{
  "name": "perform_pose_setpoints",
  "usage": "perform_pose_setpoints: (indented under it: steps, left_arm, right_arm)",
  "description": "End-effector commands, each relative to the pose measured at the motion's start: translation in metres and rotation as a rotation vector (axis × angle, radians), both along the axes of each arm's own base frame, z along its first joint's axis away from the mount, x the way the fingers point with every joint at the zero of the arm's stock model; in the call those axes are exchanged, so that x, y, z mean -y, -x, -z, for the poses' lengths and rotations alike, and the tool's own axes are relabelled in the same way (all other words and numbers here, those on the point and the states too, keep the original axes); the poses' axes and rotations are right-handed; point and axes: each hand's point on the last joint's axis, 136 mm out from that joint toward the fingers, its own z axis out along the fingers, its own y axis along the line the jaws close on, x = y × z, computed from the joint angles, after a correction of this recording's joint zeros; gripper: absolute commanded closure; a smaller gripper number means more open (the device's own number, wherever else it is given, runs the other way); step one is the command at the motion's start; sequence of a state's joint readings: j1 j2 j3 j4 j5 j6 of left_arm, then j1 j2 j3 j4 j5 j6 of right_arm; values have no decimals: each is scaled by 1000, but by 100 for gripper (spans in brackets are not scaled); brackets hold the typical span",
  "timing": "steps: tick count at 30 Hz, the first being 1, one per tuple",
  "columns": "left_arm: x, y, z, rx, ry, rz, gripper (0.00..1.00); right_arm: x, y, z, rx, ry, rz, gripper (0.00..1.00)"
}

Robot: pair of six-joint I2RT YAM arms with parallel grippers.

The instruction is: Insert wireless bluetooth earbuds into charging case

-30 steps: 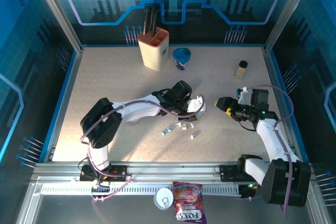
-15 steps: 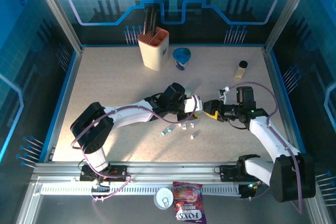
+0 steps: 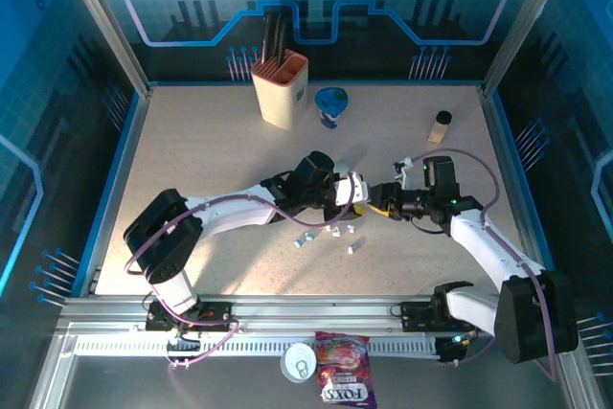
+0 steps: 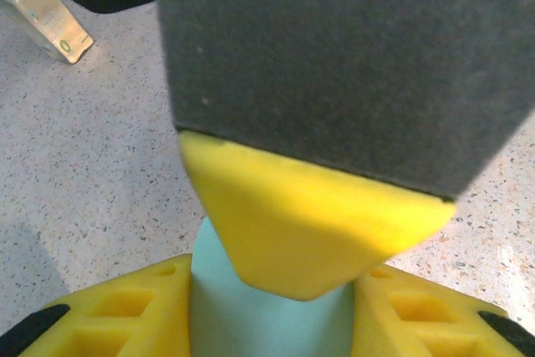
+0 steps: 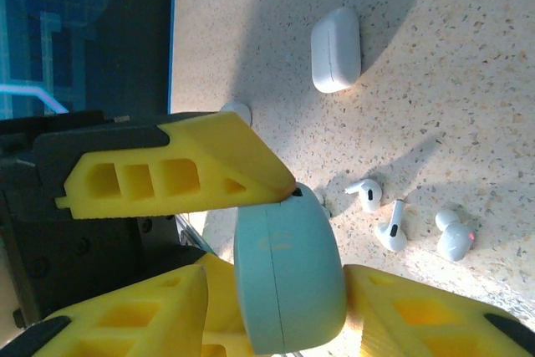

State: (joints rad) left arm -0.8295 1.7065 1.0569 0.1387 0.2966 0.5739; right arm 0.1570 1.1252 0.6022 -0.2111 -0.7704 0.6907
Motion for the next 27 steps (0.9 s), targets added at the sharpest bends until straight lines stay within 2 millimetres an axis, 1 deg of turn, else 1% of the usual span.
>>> perform_pose_setpoints:
  steps: [1, 3, 8, 11, 13, 16, 18, 19, 23, 25, 27]
  left_arm:
    - [2, 9, -13, 1, 46, 31, 57]
    - [1, 10, -12, -1, 44, 32, 57]
    - [2, 10, -12, -5, 49, 32, 57]
    - [3, 10, -14, -2, 59, 32, 56]
    - [4, 9, -15, 2, 68, 28, 53]
    - [4, 6, -18, 10, 91, 14, 45]
    - [1, 6, -25, -4, 119, -9, 40]
    - [-3, 6, -31, -16, 154, -25, 36]
    - [-24, 7, -67, 11, 366, -89, 12]
    - [-34, 6, -79, -3, 451, -122, 3]
    - [-41, 7, -91, -16, 531, -130, 1]
  right_arm:
    - [-2, -2, -9, 29, 2, 0, 51]
    - [-1, -1, -9, 28, 8, 2, 54]
    - [-3, -1, -8, 20, -2, -1, 71]
    - [-4, 0, -11, 27, -20, -5, 78]
    - [-5, 0, -13, 27, -30, -7, 80]
    - [-5, -1, -19, 38, -46, -2, 80]
    - [-3, -3, -25, 49, -61, 9, 80]
    - [-1, -4, -29, 49, -74, 20, 80]
    - [1, -6, -57, 94, -155, 35, 79]
    - [2, -6, -72, 109, -197, 37, 79]
    - [3, -5, -86, 129, -233, 42, 79]
